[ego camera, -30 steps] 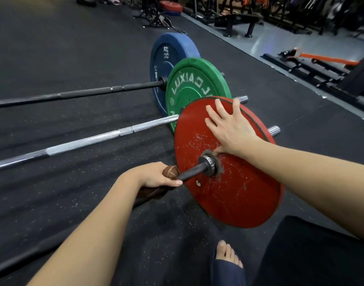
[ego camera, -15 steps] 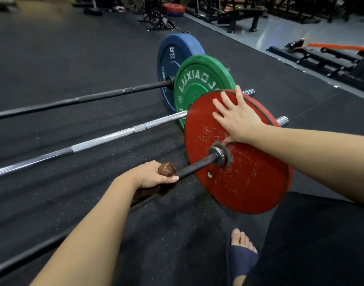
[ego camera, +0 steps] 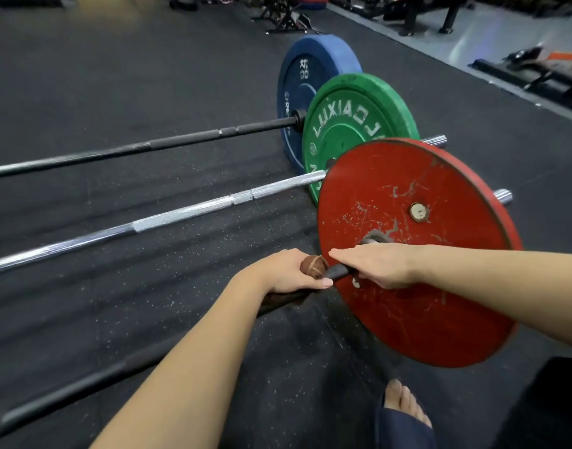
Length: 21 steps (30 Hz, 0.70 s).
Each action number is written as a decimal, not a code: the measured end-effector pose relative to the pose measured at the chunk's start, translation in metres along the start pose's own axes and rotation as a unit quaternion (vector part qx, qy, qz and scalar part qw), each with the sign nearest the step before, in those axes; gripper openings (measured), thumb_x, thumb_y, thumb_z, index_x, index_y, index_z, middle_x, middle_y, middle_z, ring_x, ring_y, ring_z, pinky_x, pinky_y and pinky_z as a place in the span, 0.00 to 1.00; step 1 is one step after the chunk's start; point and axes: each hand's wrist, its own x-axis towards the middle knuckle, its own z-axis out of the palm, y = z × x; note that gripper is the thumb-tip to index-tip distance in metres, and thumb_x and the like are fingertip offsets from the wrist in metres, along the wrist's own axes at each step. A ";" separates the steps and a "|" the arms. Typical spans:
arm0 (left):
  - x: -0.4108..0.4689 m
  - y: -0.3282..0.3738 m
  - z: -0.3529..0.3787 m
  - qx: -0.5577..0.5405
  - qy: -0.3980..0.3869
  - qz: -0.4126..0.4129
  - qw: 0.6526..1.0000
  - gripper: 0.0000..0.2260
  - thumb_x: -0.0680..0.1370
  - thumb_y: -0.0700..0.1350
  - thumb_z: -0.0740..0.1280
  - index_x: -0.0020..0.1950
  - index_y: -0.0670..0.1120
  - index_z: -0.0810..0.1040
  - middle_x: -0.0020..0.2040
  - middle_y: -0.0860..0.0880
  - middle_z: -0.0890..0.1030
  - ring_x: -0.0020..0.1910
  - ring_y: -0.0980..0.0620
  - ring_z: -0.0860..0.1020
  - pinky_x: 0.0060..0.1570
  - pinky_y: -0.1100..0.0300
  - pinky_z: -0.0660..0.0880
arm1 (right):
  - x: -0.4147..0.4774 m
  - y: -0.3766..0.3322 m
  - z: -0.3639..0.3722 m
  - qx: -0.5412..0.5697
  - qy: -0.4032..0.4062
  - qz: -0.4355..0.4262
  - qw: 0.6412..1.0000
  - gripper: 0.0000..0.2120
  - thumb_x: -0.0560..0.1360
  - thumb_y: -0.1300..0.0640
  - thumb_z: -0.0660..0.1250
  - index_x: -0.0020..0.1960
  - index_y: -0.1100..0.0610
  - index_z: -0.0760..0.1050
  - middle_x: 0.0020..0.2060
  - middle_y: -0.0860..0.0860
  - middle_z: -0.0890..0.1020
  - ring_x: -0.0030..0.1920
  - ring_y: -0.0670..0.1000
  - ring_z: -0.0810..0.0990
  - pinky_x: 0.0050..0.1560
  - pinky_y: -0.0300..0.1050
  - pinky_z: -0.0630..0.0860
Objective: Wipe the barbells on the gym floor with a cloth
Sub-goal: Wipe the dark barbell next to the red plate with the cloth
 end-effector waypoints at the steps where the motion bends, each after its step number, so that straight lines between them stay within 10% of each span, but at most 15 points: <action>1: 0.002 0.001 -0.001 -0.001 -0.005 -0.001 1.000 0.17 0.76 0.65 0.71 0.53 0.53 0.84 0.44 0.55 0.86 0.44 0.56 0.83 0.46 0.61 0.76 | 0.002 0.002 -0.001 -0.003 0.002 0.004 1.000 0.33 0.82 0.63 0.56 0.83 0.51 0.47 0.81 0.51 0.59 0.79 0.53 0.60 0.78 0.50 0.60; 10: -0.039 -0.021 -0.004 0.054 0.019 -0.006 0.998 0.26 0.74 0.73 0.66 0.69 0.66 0.75 0.56 0.56 0.84 0.55 0.53 0.81 0.62 0.52 0.76 | 0.043 -0.027 -0.024 -0.066 -0.128 0.090 0.986 0.36 0.81 0.50 0.66 0.81 0.59 0.52 0.75 0.60 0.66 0.72 0.62 0.71 0.71 0.57 0.69; 16: -0.122 -0.088 -0.016 0.046 0.033 -0.091 0.994 0.34 0.66 0.79 0.63 0.62 0.60 0.80 0.52 0.58 0.85 0.53 0.56 0.82 0.62 0.50 0.77 | 0.074 -0.089 -0.047 -0.109 -0.217 0.086 0.966 0.52 0.81 0.49 0.68 0.79 0.55 0.25 0.81 0.61 0.53 0.75 0.62 0.67 0.58 0.42 0.78; 21: -0.125 -0.083 -0.013 0.042 0.043 -0.098 0.993 0.34 0.65 0.79 0.63 0.60 0.57 0.81 0.51 0.56 0.85 0.52 0.53 0.82 0.60 0.49 0.77 | 0.068 -0.117 -0.059 -0.141 -0.234 0.085 0.958 0.51 0.81 0.47 0.67 0.79 0.55 0.26 0.79 0.62 0.61 0.72 0.61 0.70 0.58 0.46 0.70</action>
